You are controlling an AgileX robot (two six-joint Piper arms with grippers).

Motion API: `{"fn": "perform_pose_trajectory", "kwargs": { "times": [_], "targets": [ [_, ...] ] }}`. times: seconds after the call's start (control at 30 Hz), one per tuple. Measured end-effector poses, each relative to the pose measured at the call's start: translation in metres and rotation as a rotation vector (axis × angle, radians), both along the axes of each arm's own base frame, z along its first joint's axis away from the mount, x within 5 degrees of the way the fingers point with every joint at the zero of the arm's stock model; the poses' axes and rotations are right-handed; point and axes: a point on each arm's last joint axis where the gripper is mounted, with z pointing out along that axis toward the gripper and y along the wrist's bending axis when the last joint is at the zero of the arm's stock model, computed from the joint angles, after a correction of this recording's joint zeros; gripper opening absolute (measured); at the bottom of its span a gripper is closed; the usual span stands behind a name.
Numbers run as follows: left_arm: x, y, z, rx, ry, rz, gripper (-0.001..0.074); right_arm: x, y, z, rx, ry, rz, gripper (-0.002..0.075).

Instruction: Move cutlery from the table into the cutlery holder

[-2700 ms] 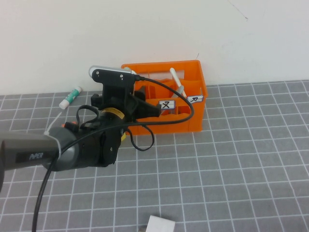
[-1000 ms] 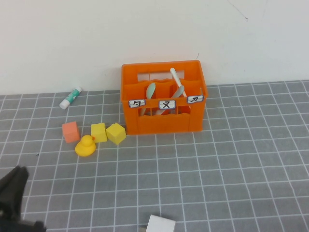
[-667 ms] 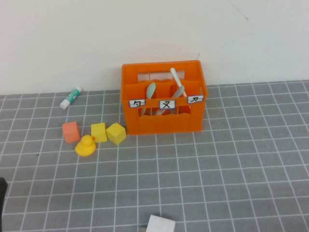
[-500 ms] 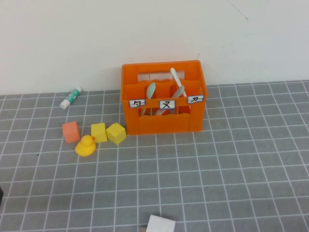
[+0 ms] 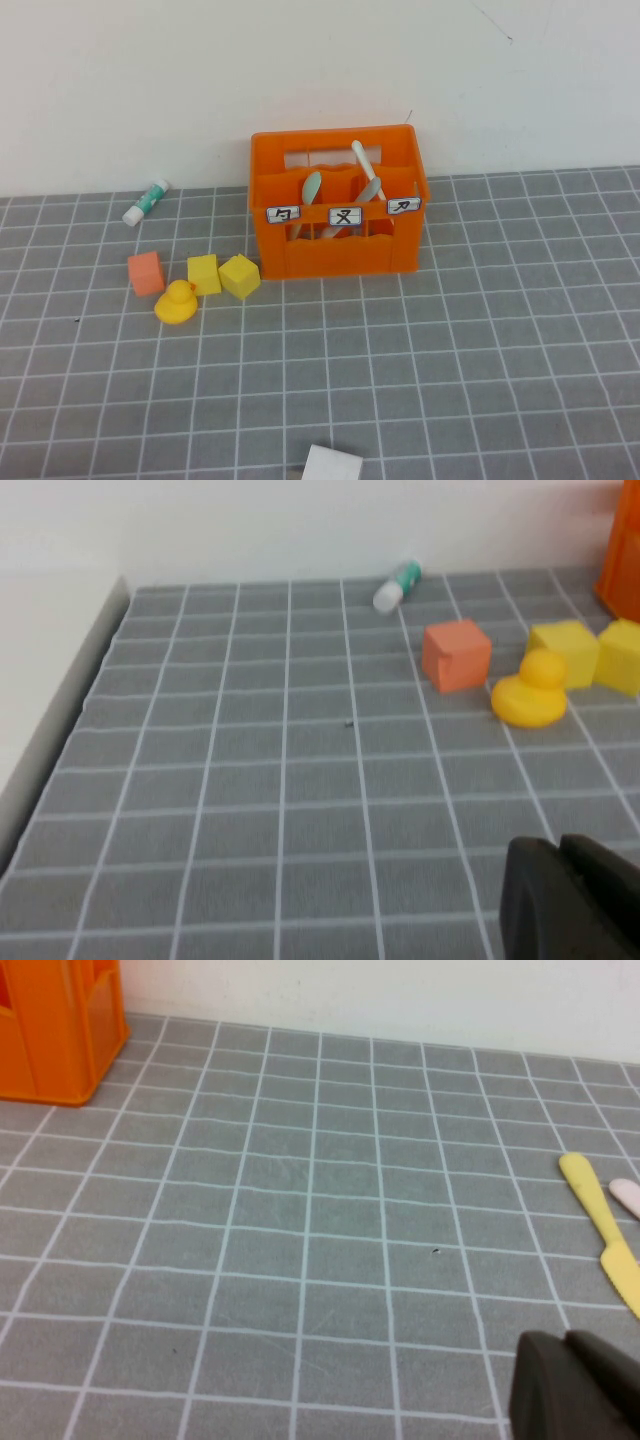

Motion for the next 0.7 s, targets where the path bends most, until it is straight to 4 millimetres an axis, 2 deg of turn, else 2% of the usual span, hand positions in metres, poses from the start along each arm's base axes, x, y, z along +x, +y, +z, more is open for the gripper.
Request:
{"fn": "perform_pose_trajectory", "kwargs": {
  "times": [0.13, 0.7],
  "targets": [
    [-0.0084, -0.0003, -0.0046, 0.001, 0.019, -0.001, -0.0001, 0.0000, 0.0000, 0.0000, 0.000, 0.000, 0.000, -0.0003],
    [-0.0098, 0.0003, -0.0041, 0.019, 0.022, 0.001, -0.0001, 0.0000, 0.0000, -0.0001, 0.000, 0.001, 0.000, -0.0003]
  ]
}}
